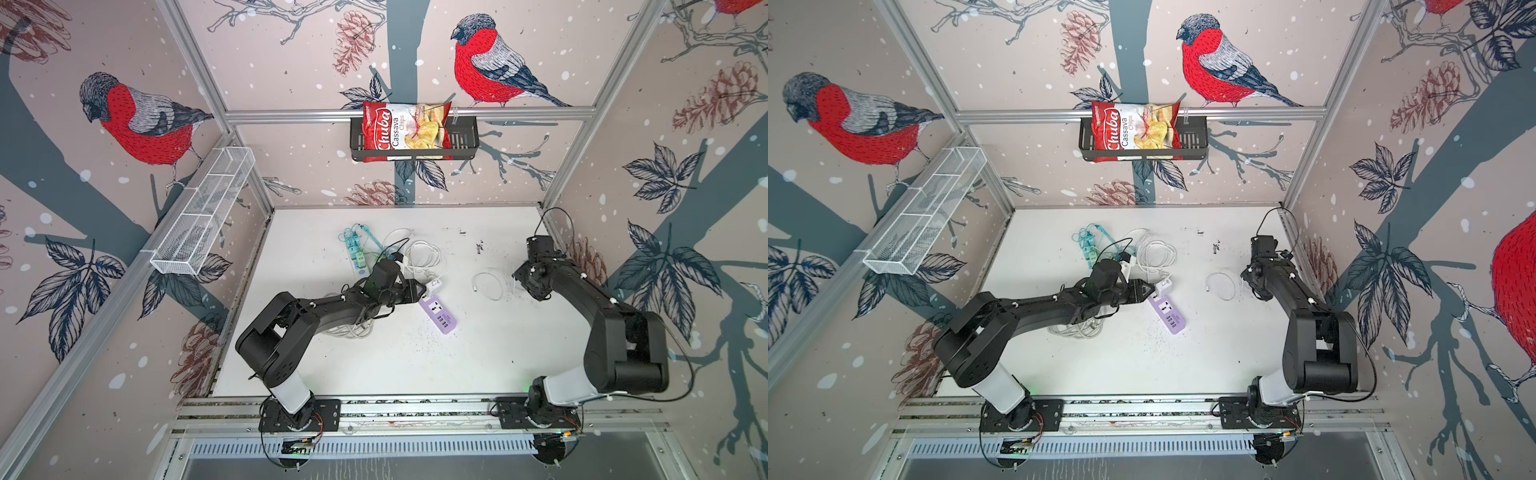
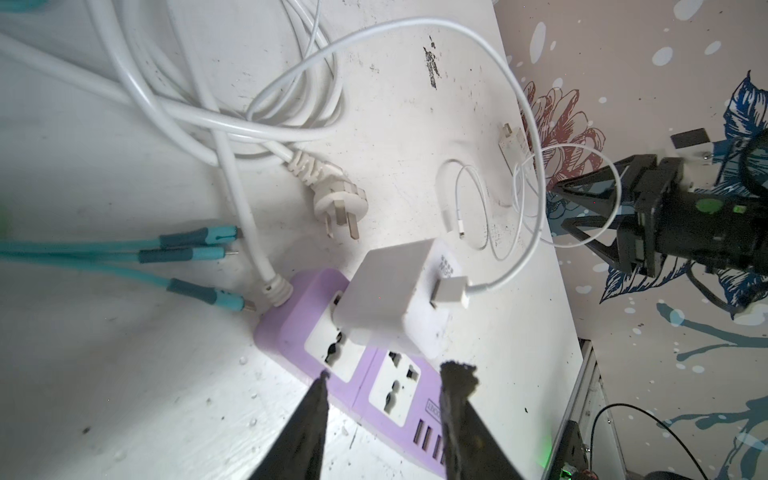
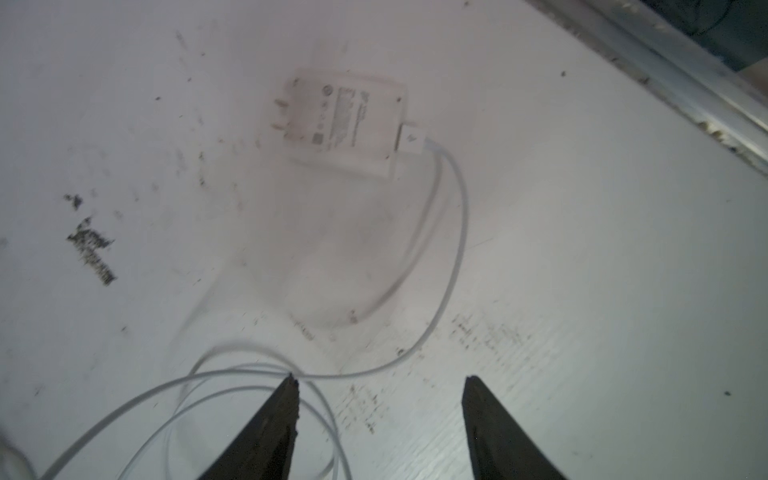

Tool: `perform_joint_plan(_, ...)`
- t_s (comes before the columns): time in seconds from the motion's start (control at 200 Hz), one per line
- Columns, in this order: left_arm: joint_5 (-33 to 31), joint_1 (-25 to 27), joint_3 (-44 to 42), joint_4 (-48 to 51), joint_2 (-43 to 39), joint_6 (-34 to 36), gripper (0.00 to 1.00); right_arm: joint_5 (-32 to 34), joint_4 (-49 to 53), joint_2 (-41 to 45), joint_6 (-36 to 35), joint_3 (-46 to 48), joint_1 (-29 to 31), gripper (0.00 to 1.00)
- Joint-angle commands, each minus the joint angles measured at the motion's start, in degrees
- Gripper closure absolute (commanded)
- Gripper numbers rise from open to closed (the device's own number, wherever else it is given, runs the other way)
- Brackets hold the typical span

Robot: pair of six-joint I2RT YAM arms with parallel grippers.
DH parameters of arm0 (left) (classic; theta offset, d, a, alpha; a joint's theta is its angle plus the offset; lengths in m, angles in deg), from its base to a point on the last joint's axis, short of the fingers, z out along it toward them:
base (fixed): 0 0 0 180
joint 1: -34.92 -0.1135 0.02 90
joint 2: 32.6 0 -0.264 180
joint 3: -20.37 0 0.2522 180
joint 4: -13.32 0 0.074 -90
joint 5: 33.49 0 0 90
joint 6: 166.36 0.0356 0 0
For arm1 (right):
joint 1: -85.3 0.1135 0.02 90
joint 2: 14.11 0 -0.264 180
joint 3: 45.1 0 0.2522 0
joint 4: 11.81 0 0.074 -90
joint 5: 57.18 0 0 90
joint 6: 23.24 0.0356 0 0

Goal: Insert the plug

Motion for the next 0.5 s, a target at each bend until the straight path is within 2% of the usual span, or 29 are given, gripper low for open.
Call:
perform_joint_plan(0.0,-2.1,0.0,-1.0,1.6,-2.7,1.6,0.56,2.2,-1.3,-2.9,-3.0,-2.6,-2.5,0.36)
perform_joint_plan(0.21,-4.8,0.0,-2.0,4.6,-7.7,4.2,0.56,3.7,-2.6,-10.3,-5.4,-10.6,-6.1,0.33)
perform_joint_plan(0.345,-4.5,-0.4,-1.5,5.7,-8.3,5.6,0.56,3.6,-2.0,-16.4,-5.8,-17.0,-7.3,0.31)
perform_joint_plan(0.495,-3.4,-1.1,-1.0,6.1,-8.1,7.0,0.56,-0.5,-0.8,-23.7,-7.8,-23.6,-7.4,0.31)
